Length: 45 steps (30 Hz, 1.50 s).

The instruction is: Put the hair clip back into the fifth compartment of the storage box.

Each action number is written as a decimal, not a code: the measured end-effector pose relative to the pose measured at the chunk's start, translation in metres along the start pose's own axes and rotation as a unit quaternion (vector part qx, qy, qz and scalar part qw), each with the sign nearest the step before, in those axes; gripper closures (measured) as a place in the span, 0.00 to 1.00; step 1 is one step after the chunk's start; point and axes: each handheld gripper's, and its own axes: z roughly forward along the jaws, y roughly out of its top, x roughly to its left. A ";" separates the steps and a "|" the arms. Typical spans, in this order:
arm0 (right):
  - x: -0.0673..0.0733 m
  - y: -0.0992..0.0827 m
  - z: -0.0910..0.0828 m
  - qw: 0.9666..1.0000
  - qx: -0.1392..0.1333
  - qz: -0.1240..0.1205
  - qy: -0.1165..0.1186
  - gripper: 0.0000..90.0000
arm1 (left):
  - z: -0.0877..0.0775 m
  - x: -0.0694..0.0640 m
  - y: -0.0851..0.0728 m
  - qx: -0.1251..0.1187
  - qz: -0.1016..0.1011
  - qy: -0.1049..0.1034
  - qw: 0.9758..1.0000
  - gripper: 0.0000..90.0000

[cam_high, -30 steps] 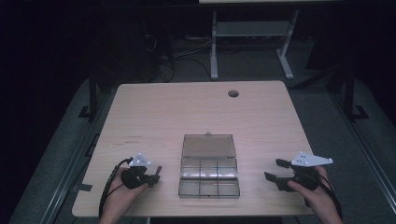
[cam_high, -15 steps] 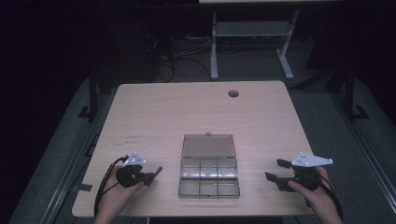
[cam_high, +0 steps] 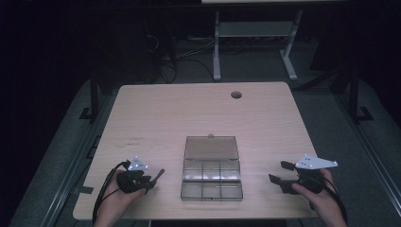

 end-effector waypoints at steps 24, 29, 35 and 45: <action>0.000 -0.001 -0.001 1.000 -0.001 0.002 -0.002 0.28 | 0.004 0.004 -0.002 0.000 0.008 0.008 1.000 0.85; -0.001 0.000 -0.001 1.000 -0.001 -0.001 -0.002 0.28 | 0.004 0.002 0.000 0.002 0.006 0.012 1.000 0.86; -0.001 0.000 -0.001 1.000 -0.002 -0.001 -0.004 0.28 | 0.003 0.006 0.000 0.001 -0.009 -0.002 1.000 0.87; -0.002 -0.001 -0.001 1.000 -0.002 -0.001 -0.005 0.28 | -0.003 0.009 0.000 -0.020 -0.019 -0.011 1.000 0.87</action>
